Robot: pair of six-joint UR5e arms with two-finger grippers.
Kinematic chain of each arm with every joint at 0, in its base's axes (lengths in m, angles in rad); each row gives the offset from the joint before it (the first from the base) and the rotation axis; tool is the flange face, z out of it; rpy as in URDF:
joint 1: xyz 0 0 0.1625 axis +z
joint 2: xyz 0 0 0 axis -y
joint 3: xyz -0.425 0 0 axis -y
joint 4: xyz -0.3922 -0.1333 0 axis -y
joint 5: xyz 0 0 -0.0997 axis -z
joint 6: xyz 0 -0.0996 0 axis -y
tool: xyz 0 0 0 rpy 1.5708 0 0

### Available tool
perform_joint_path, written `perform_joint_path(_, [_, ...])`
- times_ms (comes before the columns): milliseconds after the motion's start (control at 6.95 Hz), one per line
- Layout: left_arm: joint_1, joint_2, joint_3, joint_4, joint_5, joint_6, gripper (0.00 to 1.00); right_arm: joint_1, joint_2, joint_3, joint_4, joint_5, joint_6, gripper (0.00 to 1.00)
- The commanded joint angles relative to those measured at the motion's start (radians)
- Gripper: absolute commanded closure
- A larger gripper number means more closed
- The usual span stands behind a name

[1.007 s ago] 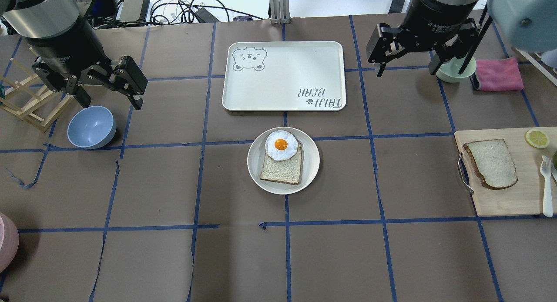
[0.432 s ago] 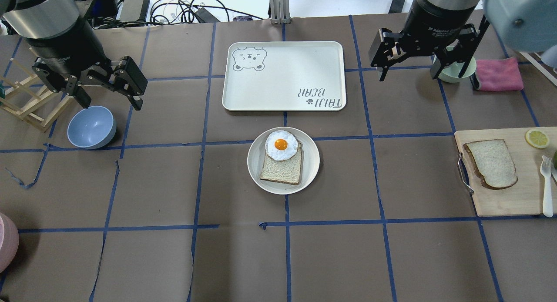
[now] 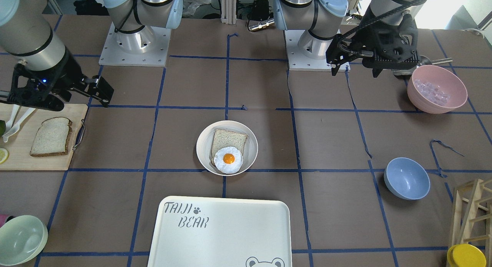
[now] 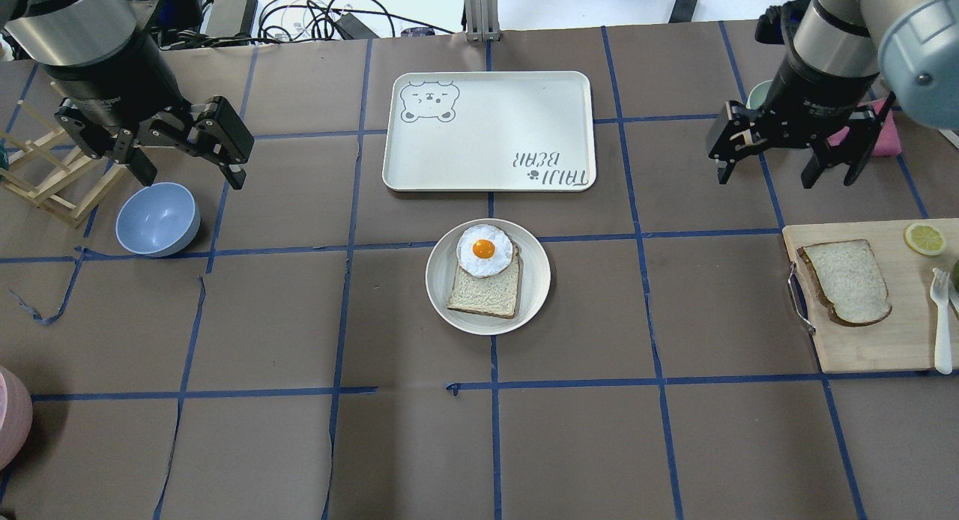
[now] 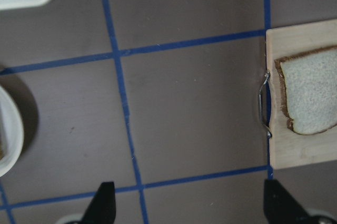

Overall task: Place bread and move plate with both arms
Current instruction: 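Move the right gripper down to the bread slice on the wooden board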

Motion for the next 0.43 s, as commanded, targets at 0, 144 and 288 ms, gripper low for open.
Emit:
perform_joint_path(0, [0.0,0.0,-0.001,-0.001,0.0,0.0,0.0,-0.063,0.038,0.212,-0.251,-0.17,-0.053,0.1])
perform_joint_path(144, [0.0,-0.001,-0.001,0.0,0.0,0.0,0.0,-0.074,0.052,0.293,-0.332,-0.184,-0.056,0.18])
perform_joint_path(288, [0.0,-0.001,-0.001,0.0,-0.001,0.0,0.0,-0.11,0.07,0.358,-0.424,-0.207,-0.082,0.18])
